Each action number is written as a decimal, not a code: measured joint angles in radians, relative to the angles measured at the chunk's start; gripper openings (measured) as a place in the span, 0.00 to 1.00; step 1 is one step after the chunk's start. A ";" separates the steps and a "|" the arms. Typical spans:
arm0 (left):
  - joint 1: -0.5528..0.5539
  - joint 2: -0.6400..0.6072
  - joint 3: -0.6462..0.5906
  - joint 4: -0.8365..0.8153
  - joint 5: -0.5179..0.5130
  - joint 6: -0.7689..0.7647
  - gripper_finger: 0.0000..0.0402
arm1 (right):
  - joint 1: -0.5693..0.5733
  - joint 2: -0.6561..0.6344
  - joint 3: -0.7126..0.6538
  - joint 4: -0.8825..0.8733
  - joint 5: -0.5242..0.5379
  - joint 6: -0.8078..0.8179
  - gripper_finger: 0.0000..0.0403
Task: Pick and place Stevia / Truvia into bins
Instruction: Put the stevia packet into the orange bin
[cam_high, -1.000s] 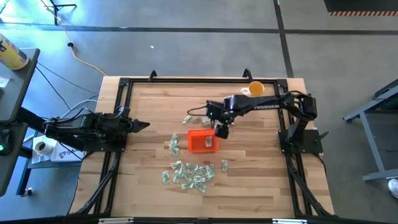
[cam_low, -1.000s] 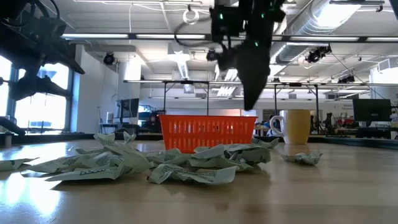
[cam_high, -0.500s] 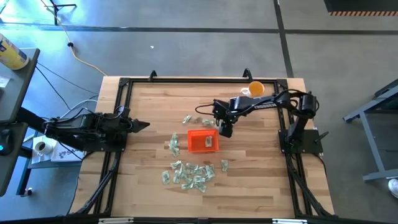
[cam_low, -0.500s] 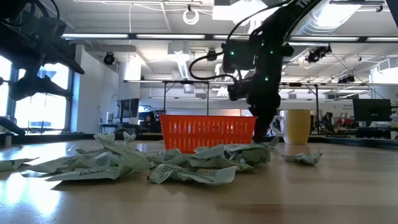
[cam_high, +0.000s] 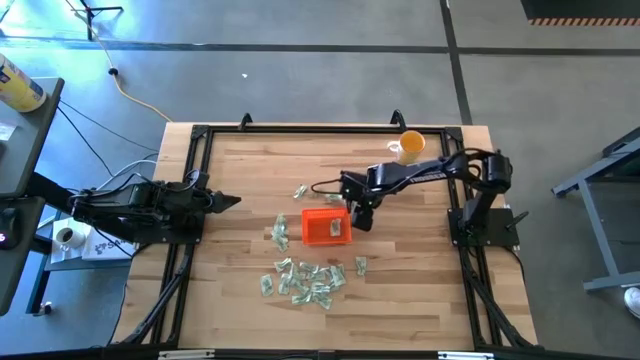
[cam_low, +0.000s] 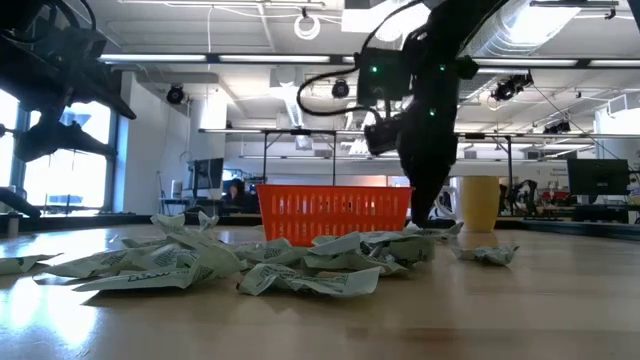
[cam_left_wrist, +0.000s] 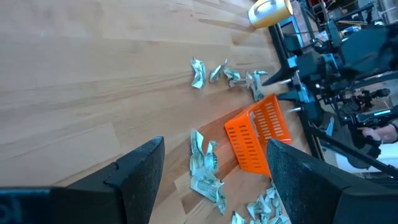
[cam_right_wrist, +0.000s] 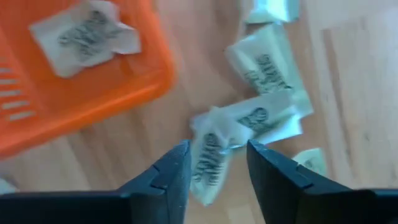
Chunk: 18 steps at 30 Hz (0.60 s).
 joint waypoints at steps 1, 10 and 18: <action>0.000 0.000 0.000 -0.001 -0.001 0.000 0.79 | 0.006 0.000 0.003 -0.006 0.000 0.002 0.33; 0.000 0.000 0.000 -0.002 -0.013 0.000 0.79 | 0.065 -0.067 -0.002 -0.145 0.172 0.047 0.02; 0.000 0.000 0.000 -0.009 -0.013 0.000 0.79 | 0.068 -0.124 -0.094 -0.026 0.081 0.133 0.42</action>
